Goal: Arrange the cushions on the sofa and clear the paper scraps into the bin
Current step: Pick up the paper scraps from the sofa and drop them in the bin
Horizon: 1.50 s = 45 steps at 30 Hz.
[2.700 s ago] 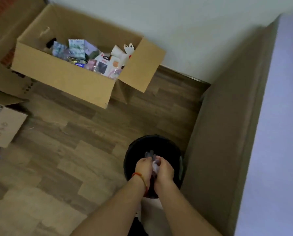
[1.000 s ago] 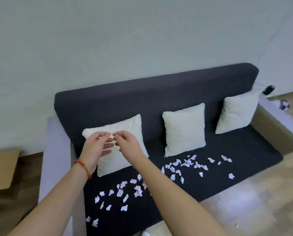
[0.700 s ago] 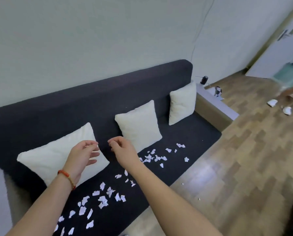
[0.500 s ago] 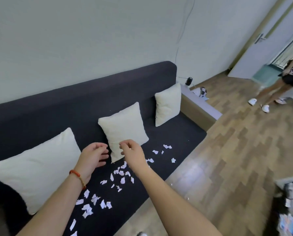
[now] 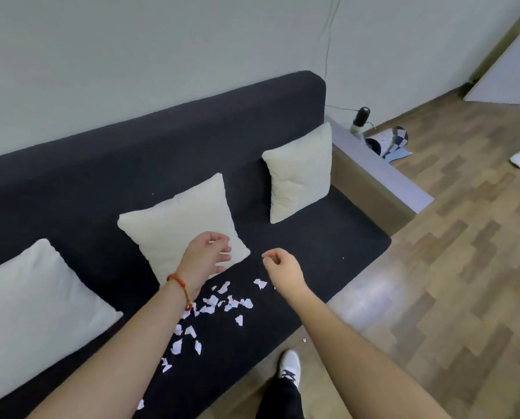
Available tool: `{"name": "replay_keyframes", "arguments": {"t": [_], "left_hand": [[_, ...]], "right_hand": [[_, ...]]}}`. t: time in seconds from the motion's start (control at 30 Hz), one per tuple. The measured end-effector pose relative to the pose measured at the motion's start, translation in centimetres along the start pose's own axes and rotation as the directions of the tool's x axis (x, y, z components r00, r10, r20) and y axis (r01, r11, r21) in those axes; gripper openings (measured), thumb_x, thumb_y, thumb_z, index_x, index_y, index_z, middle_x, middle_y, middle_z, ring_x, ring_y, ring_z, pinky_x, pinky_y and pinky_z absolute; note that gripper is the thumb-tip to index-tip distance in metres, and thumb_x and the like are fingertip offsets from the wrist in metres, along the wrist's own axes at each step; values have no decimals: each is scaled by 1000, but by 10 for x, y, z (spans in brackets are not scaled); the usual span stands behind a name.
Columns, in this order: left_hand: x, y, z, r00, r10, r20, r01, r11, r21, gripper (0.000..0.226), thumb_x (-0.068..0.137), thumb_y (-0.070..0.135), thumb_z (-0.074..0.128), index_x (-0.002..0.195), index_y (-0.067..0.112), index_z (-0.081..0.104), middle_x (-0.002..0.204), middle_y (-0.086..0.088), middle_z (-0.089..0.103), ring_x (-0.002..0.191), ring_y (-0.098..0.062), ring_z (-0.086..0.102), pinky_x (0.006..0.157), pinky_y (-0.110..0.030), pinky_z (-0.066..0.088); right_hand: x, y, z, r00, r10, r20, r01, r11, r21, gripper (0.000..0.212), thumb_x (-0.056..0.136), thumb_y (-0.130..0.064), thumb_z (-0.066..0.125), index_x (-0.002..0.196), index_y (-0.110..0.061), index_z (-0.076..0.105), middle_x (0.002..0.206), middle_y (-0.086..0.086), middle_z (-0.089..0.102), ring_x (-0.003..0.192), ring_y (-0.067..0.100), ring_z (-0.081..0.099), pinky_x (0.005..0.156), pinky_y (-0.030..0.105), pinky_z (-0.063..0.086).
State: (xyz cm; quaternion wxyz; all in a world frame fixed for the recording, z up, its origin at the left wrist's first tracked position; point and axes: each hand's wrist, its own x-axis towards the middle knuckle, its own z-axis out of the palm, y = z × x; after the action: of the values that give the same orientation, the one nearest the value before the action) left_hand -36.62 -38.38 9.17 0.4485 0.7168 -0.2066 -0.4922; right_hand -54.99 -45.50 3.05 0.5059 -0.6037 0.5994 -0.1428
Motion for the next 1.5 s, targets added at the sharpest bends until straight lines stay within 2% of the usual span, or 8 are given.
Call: {"name": "replay_keyframes", "arguments": {"t": [0.27,0.4,0.5,0.6,0.73,0.93,1.23,1.5], "left_hand": [[114,-7,118,997,-42,-61,35,994,-100,16,104,24,61,113,16,71,102,-3,74,97,-17,76,81,-33,64],[155,-33,132,995,-54,-83,44,991,-123,14,105,22,59,111,18,71,101,-2,74,101,-20,77,86,-38,65],[178,-60,131,993,-74,-91,57,983,-173,15,105,20,58,110,19,72,100,-2,75,102,-22,77,87,-39,65],[196,-89,129,991,-97,-96,76,977,-198,14,105,21,59,111,18,72,100,-3,75,102,-24,77,88,-40,65],[208,-121,127,986,-142,-93,116,962,-247,13,104,22,62,111,18,72,100,-3,75,100,-23,77,90,-41,64],[205,-136,120,980,-179,-92,143,941,-305,14,104,23,61,113,16,70,99,-2,74,95,-19,77,89,-40,63],[197,-156,112,976,-208,-69,177,934,-311,12,103,21,62,109,17,71,95,-1,76,94,-19,77,85,-38,63],[191,-169,112,968,-243,-62,208,918,-337,16,103,22,63,114,15,72,95,-1,77,94,-20,77,86,-39,64]], "right_hand": [[173,127,-66,977,201,70,-182,960,-212,26,98,-22,56,123,-20,64,90,-9,66,77,11,62,69,26,48],[222,181,-48,964,231,129,-177,925,-335,31,100,-24,58,131,-21,59,89,-5,63,73,11,59,62,25,46],[245,214,-21,960,221,172,-137,906,-401,44,99,-35,61,141,-26,53,114,3,58,79,15,63,66,29,50],[254,235,7,952,218,215,-84,861,-502,55,95,-48,62,146,-37,43,132,5,42,105,30,60,84,38,54],[249,250,29,982,103,161,49,679,-733,58,92,-61,63,139,-38,39,128,3,40,108,32,43,82,44,51],[233,256,42,965,19,262,178,686,-705,57,88,-55,75,131,-29,48,128,5,40,116,31,43,76,39,48],[224,261,55,926,-58,373,326,619,-714,11,104,-24,58,112,-19,56,110,2,46,99,26,48,69,40,50],[214,272,58,948,-80,308,285,645,-709,9,103,-18,58,97,-12,61,104,2,43,66,27,56,57,39,49]]}}
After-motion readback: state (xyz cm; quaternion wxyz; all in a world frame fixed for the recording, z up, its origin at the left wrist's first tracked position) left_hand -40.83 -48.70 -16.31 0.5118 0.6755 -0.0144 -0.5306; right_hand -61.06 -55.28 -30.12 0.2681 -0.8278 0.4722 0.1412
